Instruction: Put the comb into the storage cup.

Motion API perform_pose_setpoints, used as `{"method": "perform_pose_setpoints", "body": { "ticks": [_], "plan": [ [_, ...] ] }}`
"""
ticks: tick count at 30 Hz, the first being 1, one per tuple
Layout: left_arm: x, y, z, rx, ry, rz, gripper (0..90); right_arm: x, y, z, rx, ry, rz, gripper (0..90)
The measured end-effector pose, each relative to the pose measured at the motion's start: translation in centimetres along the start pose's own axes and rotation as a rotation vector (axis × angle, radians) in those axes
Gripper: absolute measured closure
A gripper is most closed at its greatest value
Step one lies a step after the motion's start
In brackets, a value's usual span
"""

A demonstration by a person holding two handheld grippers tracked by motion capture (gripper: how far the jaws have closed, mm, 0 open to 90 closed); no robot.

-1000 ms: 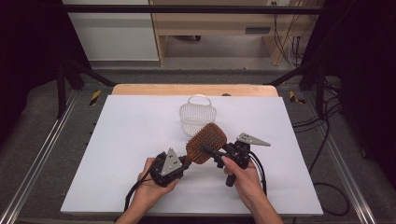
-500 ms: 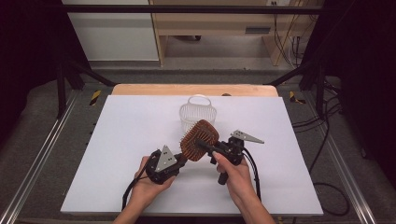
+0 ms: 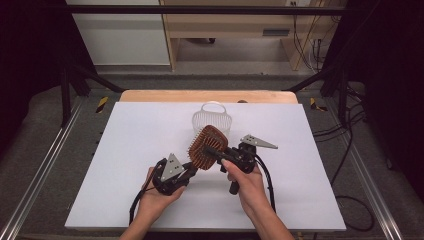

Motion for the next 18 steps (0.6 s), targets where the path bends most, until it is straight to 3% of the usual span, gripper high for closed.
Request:
{"method": "perform_pose_setpoints", "body": {
  "ticks": [3,10,18],
  "plan": [
    [-0.3,-0.2,0.1,0.022,-0.028,-0.001,70.7,-0.4,0.1,0.3,-0.004,-0.018,-0.001,58.9],
    [-0.6,-0.5,0.1,0.044,-0.043,0.006,70.2,-1.0,0.6,0.8,-0.007,-0.043,0.000,59.0],
    [-0.7,-0.5,0.1,0.055,-0.055,0.003,62.6,-1.1,0.8,1.1,0.002,-0.044,-0.007,58.8]
  ]
}}
Point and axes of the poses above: each handheld gripper's, and its own axes: y roughly forward along the jaws, z roughly out of its top, x roughly to its right, the point moved 4 cm from there along y, roughly forward along the jaws, and after that the axes turned 3 degrees about y, right-handed, at the moved point
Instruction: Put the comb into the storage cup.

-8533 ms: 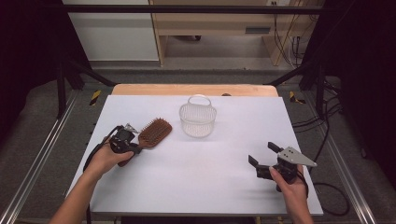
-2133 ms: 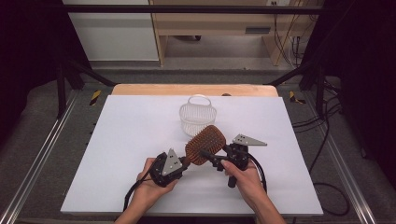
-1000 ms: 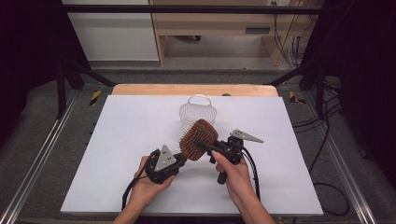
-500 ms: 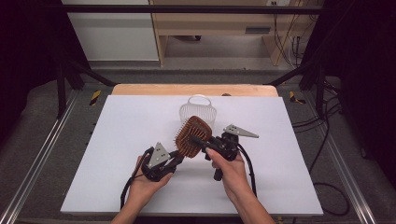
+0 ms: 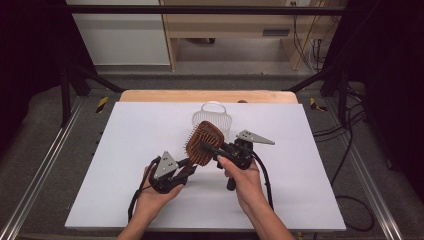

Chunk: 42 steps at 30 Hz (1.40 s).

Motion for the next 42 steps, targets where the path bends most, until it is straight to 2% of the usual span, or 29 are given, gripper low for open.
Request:
{"method": "perform_pose_setpoints", "body": {
  "ticks": [7,9,14,19,24,26,31,38,42],
  "plan": [
    [0.0,-0.3,0.1,0.011,-0.011,0.012,55.4,0.5,-0.5,0.6,0.023,0.005,-0.017,58.5],
    [-0.1,-0.5,0.1,0.014,-0.011,0.020,50.6,0.8,-0.7,0.8,0.034,0.009,-0.025,58.4],
    [-0.7,-2.2,-0.1,0.032,-0.006,0.079,36.2,1.6,-1.7,1.5,0.057,0.008,-0.055,58.2],
    [-2.8,-4.4,-0.4,0.069,-0.058,0.183,23.2,2.3,-3.0,2.1,0.085,0.013,-0.080,58.0],
    [-4.8,-6.5,-1.6,0.063,-0.090,0.272,9.9,2.8,-3.9,2.6,0.107,0.024,-0.103,57.8],
    [-5.7,-7.5,-2.0,0.079,-0.111,0.301,7.7,2.9,-4.0,2.7,0.111,0.026,-0.107,57.7],
    [-8.1,-10.0,-3.2,0.109,-0.114,0.384,4.7,2.6,-4.2,3.2,0.120,0.030,-0.105,57.6],
    [-10.8,-11.4,-5.4,0.140,-0.233,0.462,4.7,1.7,-3.6,4.3,0.140,0.036,-0.094,57.4],
    [-11.5,-11.8,-6.0,0.154,-0.271,0.489,4.9,1.3,-3.2,5.0,0.145,0.038,-0.095,57.3]
  ]
}}
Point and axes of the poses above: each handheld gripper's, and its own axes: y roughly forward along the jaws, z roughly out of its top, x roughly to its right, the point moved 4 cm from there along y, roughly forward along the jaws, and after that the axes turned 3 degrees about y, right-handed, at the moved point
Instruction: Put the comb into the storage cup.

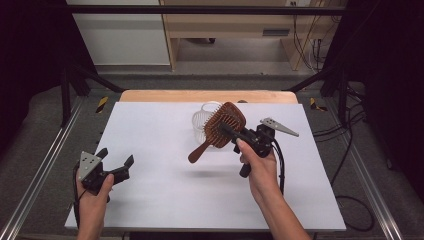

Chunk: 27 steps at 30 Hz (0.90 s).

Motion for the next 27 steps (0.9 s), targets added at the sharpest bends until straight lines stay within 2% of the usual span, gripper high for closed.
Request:
{"method": "perform_pose_setpoints", "body": {
  "ticks": [3,11,18,27],
  "plan": [
    [-0.2,0.0,-0.2,0.006,-0.012,0.003,5.0,-0.2,0.3,0.6,0.025,0.010,-0.002,57.3],
    [0.0,0.1,-0.2,0.008,-0.001,-0.002,4.8,-0.7,1.2,2.4,0.078,0.038,-0.006,57.1],
    [0.0,0.2,-0.2,0.007,0.002,-0.004,4.8,-0.8,2.2,4.1,0.101,0.017,-0.021,56.9],
    [0.1,0.2,-0.2,0.006,0.014,-0.004,4.8,-0.1,2.9,5.1,0.118,0.021,-0.037,56.7]
  ]
}}
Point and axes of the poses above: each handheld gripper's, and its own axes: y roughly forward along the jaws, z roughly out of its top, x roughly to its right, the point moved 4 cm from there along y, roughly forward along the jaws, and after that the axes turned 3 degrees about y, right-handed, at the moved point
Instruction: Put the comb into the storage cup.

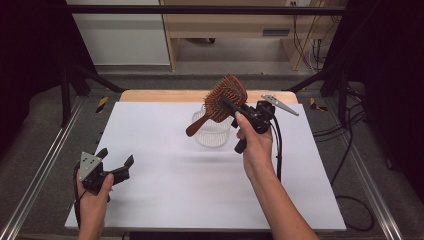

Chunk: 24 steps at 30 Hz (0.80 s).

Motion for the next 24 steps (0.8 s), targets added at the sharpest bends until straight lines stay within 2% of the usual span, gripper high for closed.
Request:
{"method": "perform_pose_setpoints", "body": {
  "ticks": [9,24],
  "plan": [
    [0.0,0.0,0.0,0.000,0.006,0.002,4.6,0.6,0.2,0.5,0.022,0.013,-0.012,56.5],
    [0.1,0.0,0.0,0.001,0.011,0.001,4.2,1.1,0.1,1.2,0.050,0.009,-0.027,56.3]
  ]
}}
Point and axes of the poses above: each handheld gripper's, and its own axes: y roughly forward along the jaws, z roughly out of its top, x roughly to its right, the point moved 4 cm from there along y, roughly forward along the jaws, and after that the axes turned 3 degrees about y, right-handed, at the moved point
